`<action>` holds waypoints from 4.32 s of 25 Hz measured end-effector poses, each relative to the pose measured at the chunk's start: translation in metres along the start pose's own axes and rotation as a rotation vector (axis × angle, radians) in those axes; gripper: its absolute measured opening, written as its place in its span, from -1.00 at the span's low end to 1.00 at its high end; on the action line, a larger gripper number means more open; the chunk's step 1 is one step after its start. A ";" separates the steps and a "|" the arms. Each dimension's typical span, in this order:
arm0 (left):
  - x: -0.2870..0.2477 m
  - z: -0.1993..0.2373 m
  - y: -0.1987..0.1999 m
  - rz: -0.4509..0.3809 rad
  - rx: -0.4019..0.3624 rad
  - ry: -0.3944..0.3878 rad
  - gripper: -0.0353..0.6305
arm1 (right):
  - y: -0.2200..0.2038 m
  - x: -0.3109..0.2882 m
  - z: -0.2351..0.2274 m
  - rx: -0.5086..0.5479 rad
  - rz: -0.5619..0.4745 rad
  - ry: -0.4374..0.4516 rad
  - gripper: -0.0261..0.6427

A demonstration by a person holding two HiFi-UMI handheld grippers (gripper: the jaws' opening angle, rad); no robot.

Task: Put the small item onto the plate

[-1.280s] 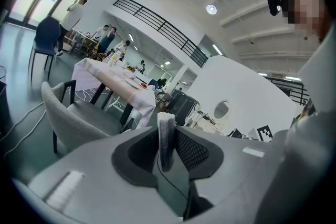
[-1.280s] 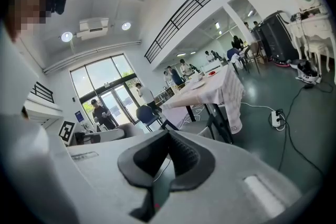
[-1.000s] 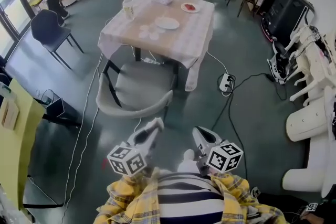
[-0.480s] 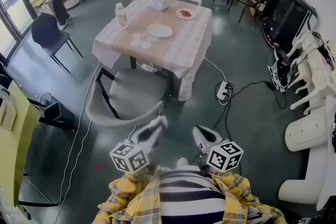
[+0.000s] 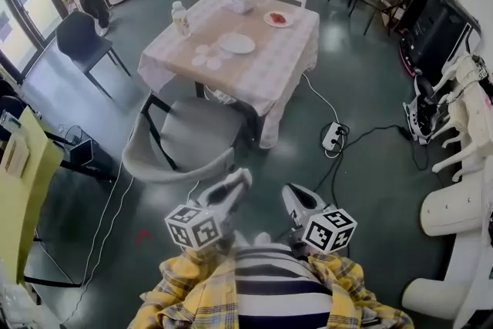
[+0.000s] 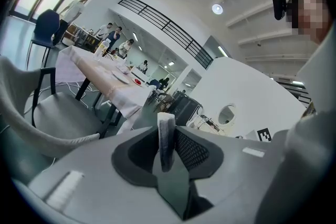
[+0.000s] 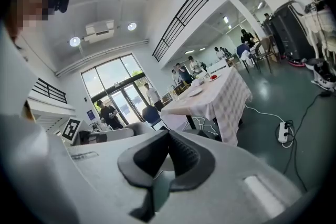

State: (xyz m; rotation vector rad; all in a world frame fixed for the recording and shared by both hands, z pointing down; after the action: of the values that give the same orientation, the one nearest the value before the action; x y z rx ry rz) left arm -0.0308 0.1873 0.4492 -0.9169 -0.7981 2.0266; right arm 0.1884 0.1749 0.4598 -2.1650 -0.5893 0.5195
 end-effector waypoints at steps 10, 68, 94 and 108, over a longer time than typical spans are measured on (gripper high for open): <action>-0.017 0.010 0.019 0.007 -0.017 0.040 -0.63 | 0.011 -0.012 -0.018 -0.032 -0.013 0.002 -0.93; -0.282 0.114 0.217 -0.071 0.042 0.036 -0.63 | 0.226 -0.296 -0.177 0.191 0.173 0.119 -0.93; -0.389 0.155 0.263 -0.030 0.079 0.178 -0.63 | 0.281 -0.386 -0.247 0.193 0.269 0.233 -0.93; -0.425 0.199 0.277 -0.029 0.108 0.297 -0.61 | 0.282 -0.441 -0.280 0.214 0.379 0.272 -0.93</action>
State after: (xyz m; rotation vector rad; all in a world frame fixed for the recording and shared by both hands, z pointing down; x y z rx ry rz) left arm -0.1025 -0.3511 0.4864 -1.1046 -0.5314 1.8329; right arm 0.0515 -0.4026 0.4713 -2.0983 0.0277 0.4514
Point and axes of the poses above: the fingertips, and each gripper's own axes: x backward along the fingers, z to its left, y out of its top, the point moved 8 cm from there along x, backward along the fingers, and after that the axes turned 10 degrees about y, right-handed, at the moved point
